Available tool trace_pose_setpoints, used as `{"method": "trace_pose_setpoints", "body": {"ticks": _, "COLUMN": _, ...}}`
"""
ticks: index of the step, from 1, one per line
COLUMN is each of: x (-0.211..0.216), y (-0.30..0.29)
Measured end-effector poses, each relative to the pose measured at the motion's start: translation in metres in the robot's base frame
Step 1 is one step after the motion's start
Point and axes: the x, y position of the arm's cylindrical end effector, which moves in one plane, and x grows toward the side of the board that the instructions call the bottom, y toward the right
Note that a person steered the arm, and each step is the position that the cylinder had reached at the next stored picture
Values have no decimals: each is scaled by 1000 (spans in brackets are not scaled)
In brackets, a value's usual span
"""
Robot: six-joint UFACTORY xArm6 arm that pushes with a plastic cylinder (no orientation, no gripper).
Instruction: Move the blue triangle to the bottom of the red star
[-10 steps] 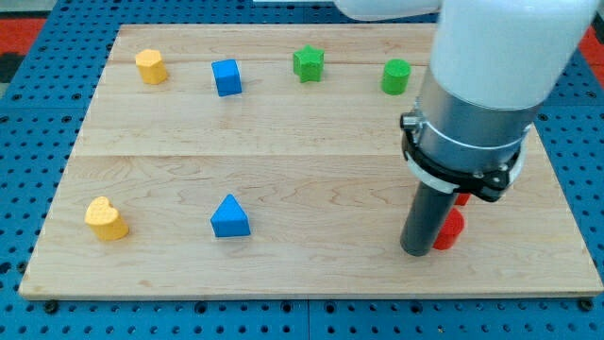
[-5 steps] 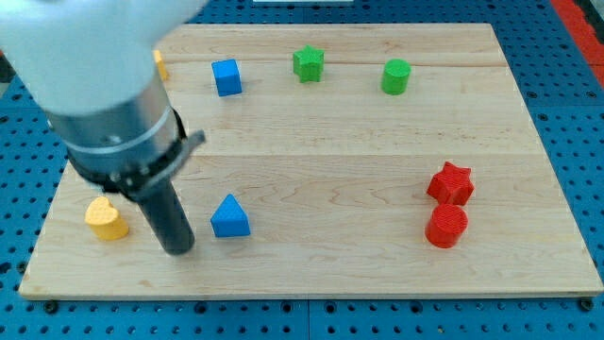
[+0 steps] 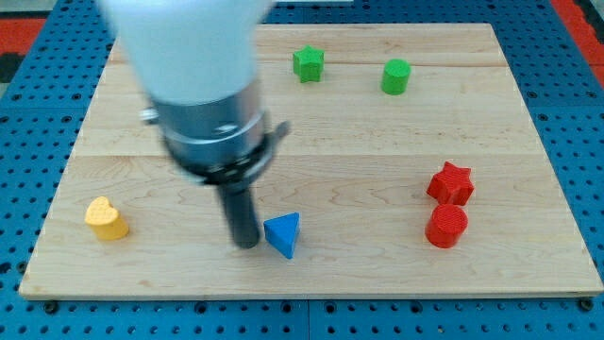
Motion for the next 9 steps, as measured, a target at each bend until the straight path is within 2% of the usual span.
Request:
{"method": "trace_pose_setpoints", "body": {"ticks": 1, "x": -14, "y": 84}}
{"method": "trace_pose_setpoints", "body": {"ticks": 2, "x": -10, "y": 34}}
{"method": "trace_pose_setpoints", "body": {"ticks": 3, "x": 35, "y": 20}}
{"method": "trace_pose_setpoints", "body": {"ticks": 4, "x": 35, "y": 55}}
{"method": "trace_pose_setpoints", "body": {"ticks": 5, "x": 9, "y": 130}}
{"method": "trace_pose_setpoints", "body": {"ticks": 6, "x": 10, "y": 131}}
{"method": "trace_pose_setpoints", "body": {"ticks": 7, "x": 24, "y": 74}}
{"method": "trace_pose_setpoints", "body": {"ticks": 8, "x": 65, "y": 89}}
{"method": "trace_pose_setpoints", "body": {"ticks": 9, "x": 71, "y": 91}}
